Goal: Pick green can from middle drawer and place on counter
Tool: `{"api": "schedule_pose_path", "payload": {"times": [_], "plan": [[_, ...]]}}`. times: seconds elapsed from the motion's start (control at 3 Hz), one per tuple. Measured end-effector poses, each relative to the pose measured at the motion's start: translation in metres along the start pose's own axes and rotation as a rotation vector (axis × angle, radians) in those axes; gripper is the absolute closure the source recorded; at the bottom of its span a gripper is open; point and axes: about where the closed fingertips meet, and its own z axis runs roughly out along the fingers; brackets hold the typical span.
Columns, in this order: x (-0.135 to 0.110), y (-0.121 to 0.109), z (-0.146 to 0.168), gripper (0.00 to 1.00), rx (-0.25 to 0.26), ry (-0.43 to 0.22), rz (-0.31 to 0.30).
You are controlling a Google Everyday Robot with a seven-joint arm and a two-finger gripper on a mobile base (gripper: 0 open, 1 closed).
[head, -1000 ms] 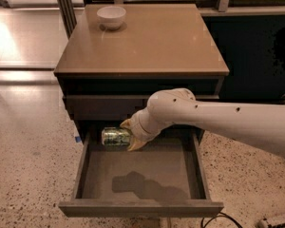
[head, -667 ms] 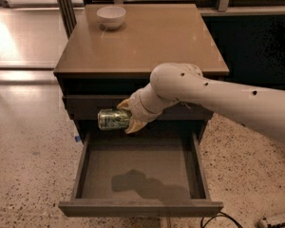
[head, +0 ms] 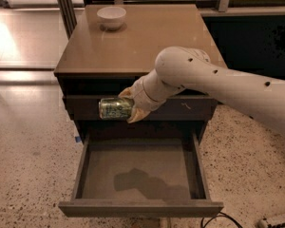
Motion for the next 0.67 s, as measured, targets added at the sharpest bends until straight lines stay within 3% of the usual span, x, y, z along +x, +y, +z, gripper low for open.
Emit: {"api": "schedule_pose_path", "payload": {"times": [0.33,0.67], "plan": [[-0.012,-0.023,-0.026,1.00,0.025,0.026,-0.062],[-0.038,-0.072,-0.074,1.00,0.062,0.037,-0.168]]}}
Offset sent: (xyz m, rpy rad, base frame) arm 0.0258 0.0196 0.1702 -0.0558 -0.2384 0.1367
